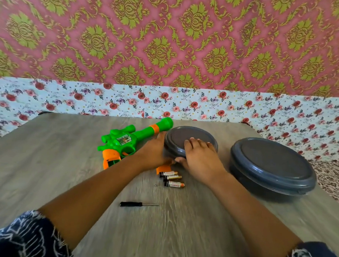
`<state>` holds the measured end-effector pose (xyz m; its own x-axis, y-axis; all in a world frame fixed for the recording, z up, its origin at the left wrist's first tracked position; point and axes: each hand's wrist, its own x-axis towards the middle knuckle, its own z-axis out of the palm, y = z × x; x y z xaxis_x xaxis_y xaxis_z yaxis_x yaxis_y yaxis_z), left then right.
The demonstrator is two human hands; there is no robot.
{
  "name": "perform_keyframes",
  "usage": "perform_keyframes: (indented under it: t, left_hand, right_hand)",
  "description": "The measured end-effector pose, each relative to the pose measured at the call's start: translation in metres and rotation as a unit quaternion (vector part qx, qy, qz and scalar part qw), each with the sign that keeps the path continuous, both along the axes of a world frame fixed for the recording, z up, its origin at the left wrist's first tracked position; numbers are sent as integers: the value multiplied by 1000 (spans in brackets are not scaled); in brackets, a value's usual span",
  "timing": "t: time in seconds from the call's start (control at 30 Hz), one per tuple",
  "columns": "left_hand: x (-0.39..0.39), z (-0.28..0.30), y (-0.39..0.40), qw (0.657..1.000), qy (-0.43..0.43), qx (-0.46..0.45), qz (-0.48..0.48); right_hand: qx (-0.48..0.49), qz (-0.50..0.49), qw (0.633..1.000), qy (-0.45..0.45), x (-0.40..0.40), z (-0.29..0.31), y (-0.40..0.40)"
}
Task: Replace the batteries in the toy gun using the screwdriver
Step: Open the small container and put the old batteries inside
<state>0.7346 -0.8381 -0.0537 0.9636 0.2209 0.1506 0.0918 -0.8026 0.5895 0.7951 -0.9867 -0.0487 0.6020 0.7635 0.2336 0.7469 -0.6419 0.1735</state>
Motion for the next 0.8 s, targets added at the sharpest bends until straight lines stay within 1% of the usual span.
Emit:
perform_keyframes:
  t: [0.1, 0.23, 0.3, 0.43, 0.57, 0.67, 0.7, 0.73, 0.8]
  left_hand:
    - [9, -6, -1, 1000, 5, -21, 16]
    - [15, -11, -1, 999, 11, -28, 31]
    - [16, -13, 0, 999, 13, -27, 36]
    - [17, -10, 0, 999, 2, -27, 47]
    - [22, -5, 6, 997, -13, -38, 63]
    - [24, -3, 8, 998, -16, -31, 58]
    - [23, -4, 9, 998, -11, -33, 55]
    - [22, -5, 8, 998, -10, -42, 50]
    - [22, -6, 9, 997, -17, -63, 45]
  right_hand:
    - [-62, -5, 998, -16, -2, -5, 4]
    - [-86, -35, 996, -8, -2, -10, 6]
    - [-83, -24, 996, -14, 5, -15, 7]
    - [-79, -10, 995, -66, 10, -12, 10]
    - [-45, 9, 994, -100, 15, -3, 9]
    - [-17, 29, 993, -112, 16, 2, 9]
    - [-17, 29, 994, -100, 12, 6, 10]
    - [-23, 31, 995, -88, 9, 9, 10]
    - [-12, 53, 994, -99, 9, 13, 8]
